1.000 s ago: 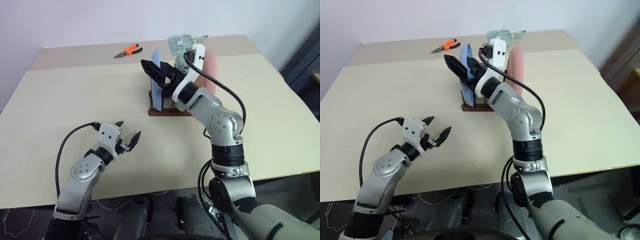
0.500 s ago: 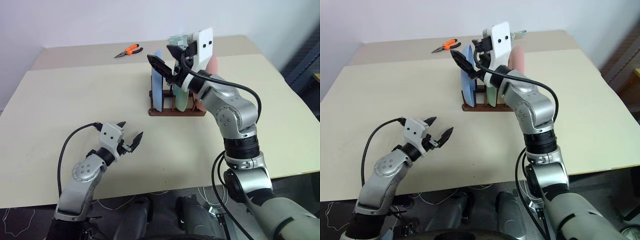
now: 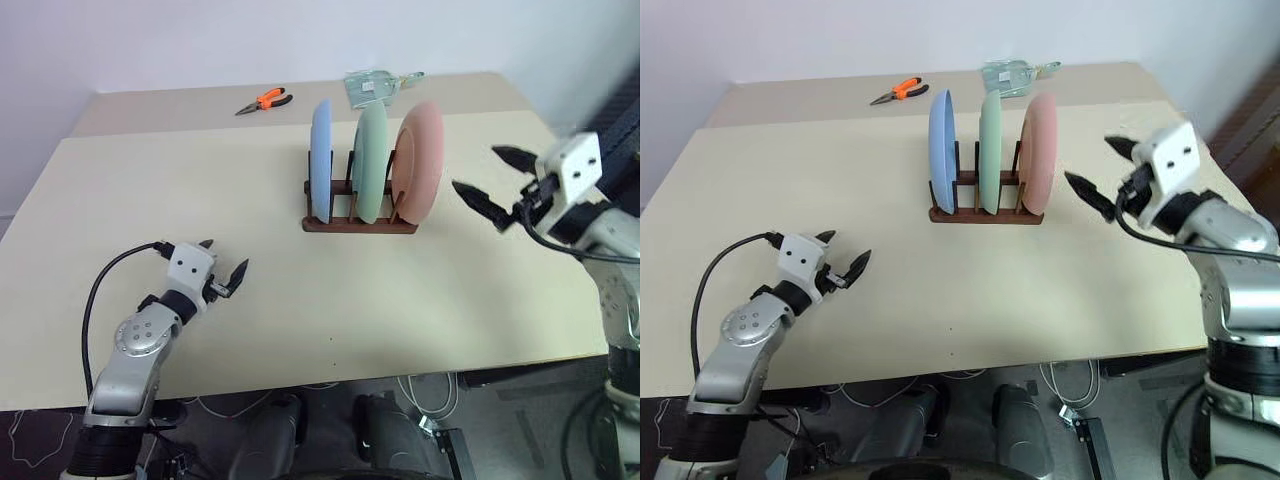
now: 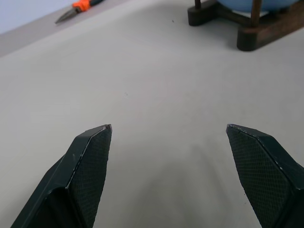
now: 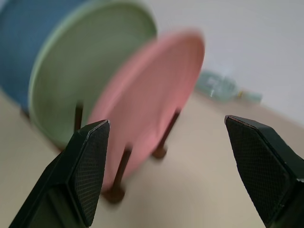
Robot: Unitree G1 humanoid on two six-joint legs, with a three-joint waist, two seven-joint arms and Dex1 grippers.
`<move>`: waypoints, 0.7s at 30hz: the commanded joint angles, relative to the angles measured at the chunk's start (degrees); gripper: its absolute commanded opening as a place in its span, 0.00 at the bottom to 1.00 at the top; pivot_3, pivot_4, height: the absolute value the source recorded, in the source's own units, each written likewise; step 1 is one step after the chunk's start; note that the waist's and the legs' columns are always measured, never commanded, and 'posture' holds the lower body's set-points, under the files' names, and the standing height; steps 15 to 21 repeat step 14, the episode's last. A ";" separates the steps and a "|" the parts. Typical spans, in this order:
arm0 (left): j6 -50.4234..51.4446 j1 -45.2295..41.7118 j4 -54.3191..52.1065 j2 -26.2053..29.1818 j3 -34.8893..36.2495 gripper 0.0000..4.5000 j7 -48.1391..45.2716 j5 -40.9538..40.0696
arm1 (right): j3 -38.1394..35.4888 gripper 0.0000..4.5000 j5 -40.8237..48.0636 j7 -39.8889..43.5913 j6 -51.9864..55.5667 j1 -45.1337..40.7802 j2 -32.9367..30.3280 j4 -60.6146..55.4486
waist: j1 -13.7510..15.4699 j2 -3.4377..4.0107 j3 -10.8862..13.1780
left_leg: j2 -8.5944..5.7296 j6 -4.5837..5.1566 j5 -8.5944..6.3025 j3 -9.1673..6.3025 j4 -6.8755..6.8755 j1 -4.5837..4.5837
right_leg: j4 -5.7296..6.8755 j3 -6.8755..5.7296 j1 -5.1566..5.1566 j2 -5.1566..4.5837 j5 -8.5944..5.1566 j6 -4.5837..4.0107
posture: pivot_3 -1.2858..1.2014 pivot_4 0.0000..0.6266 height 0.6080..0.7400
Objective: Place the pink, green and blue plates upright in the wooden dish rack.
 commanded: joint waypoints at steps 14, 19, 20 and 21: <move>2.50 5.58 -5.51 0.89 2.91 0.89 -1.95 -2.02 | 4.68 0.87 -3.22 3.01 -6.90 -0.24 3.68 12.61 | 0.20 0.05 0.03 | 0.01 -0.02 -0.09 0.08 0.02 0.00 | -0.24 -0.01 0.09 -0.04 0.01 -0.01 | 0.52 0.24 0.91; 2.50 5.58 -5.51 0.89 2.91 0.89 -1.95 -2.02 | 4.68 0.87 -3.22 3.01 -6.90 -0.24 3.68 12.61 | 0.20 0.05 0.03 | 0.01 -0.02 -0.09 0.08 0.02 0.00 | -0.24 -0.01 0.09 -0.04 0.01 -0.01 | 0.52 0.24 0.91; 2.50 5.58 -5.51 0.89 2.91 0.89 -1.95 -2.02 | 4.68 0.87 -3.22 3.01 -6.90 -0.24 3.68 12.61 | 0.20 0.05 0.03 | 0.01 -0.02 -0.09 0.08 0.02 0.00 | -0.24 -0.01 0.09 -0.04 0.01 -0.01 | 0.52 0.24 0.91; 2.50 5.58 -5.51 0.89 2.91 0.89 -1.95 -2.02 | 4.68 0.87 -3.22 3.01 -6.90 -0.24 3.68 12.61 | 0.20 0.05 0.03 | 0.01 -0.02 -0.09 0.08 0.02 0.00 | -0.24 -0.01 0.09 -0.04 0.01 -0.01 | 0.52 0.24 0.91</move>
